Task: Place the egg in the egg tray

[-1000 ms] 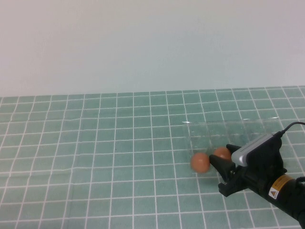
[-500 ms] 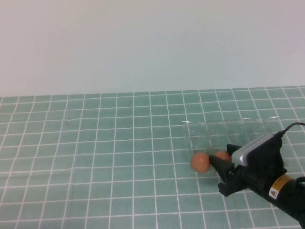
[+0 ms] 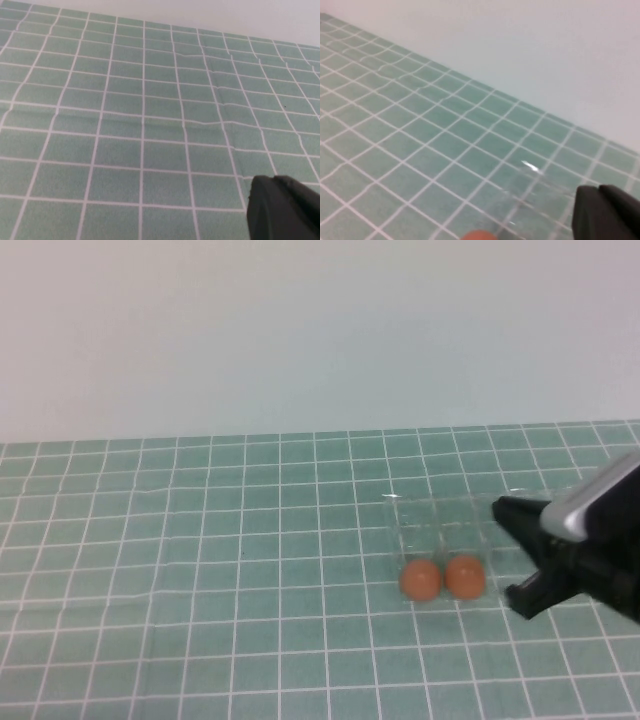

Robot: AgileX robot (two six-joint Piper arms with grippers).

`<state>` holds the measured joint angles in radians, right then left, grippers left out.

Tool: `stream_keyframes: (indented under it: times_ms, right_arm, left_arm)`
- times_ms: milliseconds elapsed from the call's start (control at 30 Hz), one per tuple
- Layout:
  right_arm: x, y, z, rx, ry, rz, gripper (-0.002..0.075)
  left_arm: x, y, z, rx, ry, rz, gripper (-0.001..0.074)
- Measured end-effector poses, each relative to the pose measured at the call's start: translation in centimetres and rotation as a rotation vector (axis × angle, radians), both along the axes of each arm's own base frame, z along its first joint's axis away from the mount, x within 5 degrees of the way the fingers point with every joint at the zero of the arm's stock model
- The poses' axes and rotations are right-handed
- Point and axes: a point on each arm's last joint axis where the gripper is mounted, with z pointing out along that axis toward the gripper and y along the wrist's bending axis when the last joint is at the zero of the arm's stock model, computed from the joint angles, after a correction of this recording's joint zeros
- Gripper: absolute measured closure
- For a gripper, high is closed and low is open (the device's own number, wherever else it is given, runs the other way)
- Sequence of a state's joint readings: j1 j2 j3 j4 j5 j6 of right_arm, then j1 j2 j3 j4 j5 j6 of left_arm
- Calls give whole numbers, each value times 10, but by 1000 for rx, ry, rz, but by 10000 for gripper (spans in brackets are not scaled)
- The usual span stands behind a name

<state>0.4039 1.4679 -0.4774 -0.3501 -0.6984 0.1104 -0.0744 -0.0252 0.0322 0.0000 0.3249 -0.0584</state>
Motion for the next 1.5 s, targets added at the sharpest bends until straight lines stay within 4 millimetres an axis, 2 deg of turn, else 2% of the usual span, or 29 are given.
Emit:
stream_keyframes:
  times_ms: [233,367,533,833,967,1067,1200,1367,1500]
  right_arm:
    - [-36,-30,69,-45,22,-144,720]
    - [-60,-46,91,-50,15,-204,722]
    - [-73,-53,102,-38,-12,-223,722]
    - [-74,-55,101,-45,-1,-233,722]
    - [-79,-80,107,-7,-5,-374,723]
    - [-91,-101,103,63,-24,-503,723]
    - [-119,-124,80,132,-41,-674,723]
    - [-155,-137,31,154,-58,-821,723]
    - [-169,-136,-4,157,-59,-834,724]
  left_arm:
    - [0,0,0,0,0,0,736]
    - [0,0,0,0,0,0,736]
    - [0,0,0,0,0,0,736]
    - [0,0,0,0,0,0,736]
    - [0,0,0,0,0,0,736]
    - [0,0,0,0,0,0,736]
    - [0,0,0,0,0,0,736]
    - [0,0,0,0,0,0,736]
    - [0,0,0,0,0,0,736]
